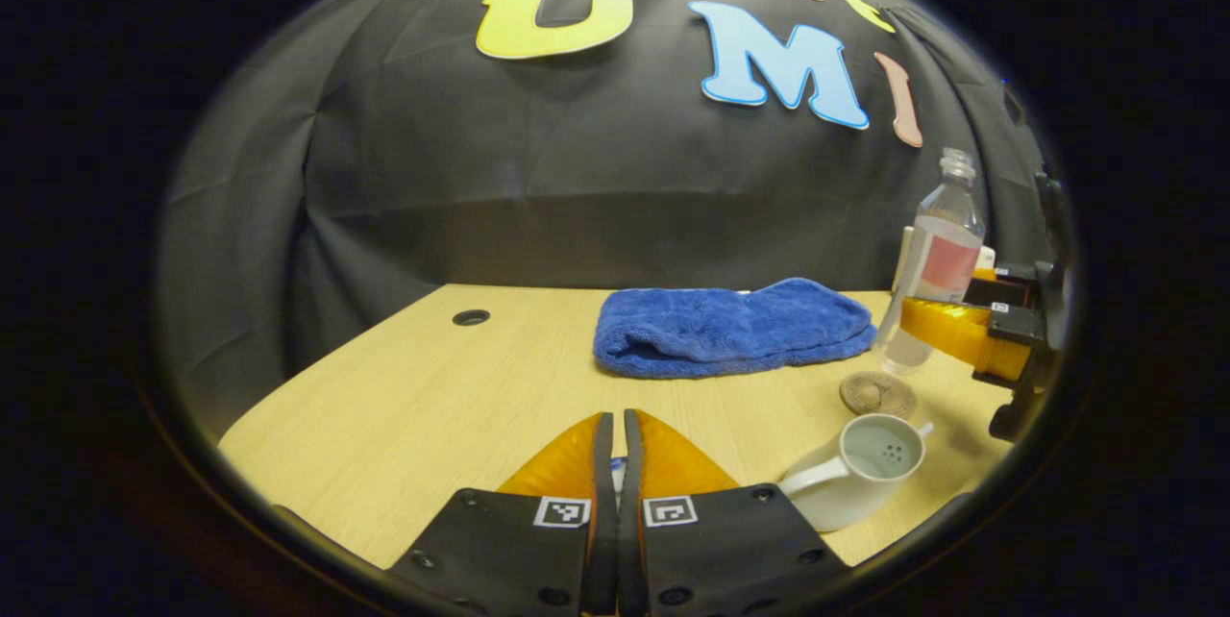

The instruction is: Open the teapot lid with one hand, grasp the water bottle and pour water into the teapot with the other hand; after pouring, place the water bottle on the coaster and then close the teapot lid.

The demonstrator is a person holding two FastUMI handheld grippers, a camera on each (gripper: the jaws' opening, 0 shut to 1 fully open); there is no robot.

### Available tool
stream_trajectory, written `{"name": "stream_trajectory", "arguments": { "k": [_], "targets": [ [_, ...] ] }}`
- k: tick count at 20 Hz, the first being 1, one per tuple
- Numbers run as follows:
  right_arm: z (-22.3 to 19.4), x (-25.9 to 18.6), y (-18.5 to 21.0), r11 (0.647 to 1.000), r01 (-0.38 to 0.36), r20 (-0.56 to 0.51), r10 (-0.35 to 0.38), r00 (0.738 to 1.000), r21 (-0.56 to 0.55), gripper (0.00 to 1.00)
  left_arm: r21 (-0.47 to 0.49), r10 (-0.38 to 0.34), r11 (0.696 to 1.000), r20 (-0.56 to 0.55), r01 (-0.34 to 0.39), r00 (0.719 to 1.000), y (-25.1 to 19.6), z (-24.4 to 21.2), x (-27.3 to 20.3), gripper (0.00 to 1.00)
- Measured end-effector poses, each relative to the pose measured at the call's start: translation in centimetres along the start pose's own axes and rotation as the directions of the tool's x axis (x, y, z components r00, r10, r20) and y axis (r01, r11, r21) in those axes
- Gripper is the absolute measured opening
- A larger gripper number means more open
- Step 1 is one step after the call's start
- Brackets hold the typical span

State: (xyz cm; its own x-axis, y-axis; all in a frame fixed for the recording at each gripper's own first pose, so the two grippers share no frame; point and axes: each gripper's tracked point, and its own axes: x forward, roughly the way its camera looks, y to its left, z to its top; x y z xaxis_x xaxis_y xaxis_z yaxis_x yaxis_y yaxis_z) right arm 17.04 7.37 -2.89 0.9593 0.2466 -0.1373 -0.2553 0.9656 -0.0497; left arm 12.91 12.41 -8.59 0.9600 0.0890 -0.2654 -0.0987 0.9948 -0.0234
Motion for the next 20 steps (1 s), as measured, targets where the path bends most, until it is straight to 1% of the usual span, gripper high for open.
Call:
{"name": "stream_trajectory", "arguments": {
  "k": [3,7,8,11,14,18,20],
  "targets": [
    [-0.8,0.3,-0.3,0.999,0.010,-0.012,-0.010,1.000,0.052,0.76,0.002,0.003,1.000,0.000,-0.003,1.000,0.0,0.0,-0.1,0.07],
    [-2.6,1.0,-0.2,0.998,0.001,-0.049,0.003,0.999,0.067,0.76,0.007,0.002,1.000,-0.010,-0.002,1.000,-0.1,-0.3,0.2,0.07],
    [-2.5,1.8,-0.1,0.998,0.002,-0.057,0.002,0.998,0.067,0.76,0.007,0.001,1.000,-0.011,-0.001,1.000,-0.1,-0.4,0.2,0.07],
    [-3.4,2.1,-0.3,0.996,0.004,-0.084,0.003,0.996,0.092,0.76,0.008,0.002,1.000,-0.011,-0.002,1.000,0.0,-0.3,0.2,0.07],
    [-3.6,2.1,-0.5,0.992,0.009,-0.090,0.002,0.996,0.124,0.76,0.010,0.002,1.000,-0.012,-0.002,1.000,0.0,-0.5,0.2,0.07],
    [-3.7,2.2,-0.7,0.991,0.001,-0.094,0.011,0.996,0.134,0.76,0.013,0.002,1.000,-0.013,-0.002,1.000,0.0,-0.4,0.2,0.06],
    [-4.2,2.1,-0.6,0.990,0.001,-0.117,0.016,0.993,0.142,0.77,0.013,0.002,1.000,-0.013,-0.001,1.000,0.0,-0.4,0.2,0.05]
  ]
}}
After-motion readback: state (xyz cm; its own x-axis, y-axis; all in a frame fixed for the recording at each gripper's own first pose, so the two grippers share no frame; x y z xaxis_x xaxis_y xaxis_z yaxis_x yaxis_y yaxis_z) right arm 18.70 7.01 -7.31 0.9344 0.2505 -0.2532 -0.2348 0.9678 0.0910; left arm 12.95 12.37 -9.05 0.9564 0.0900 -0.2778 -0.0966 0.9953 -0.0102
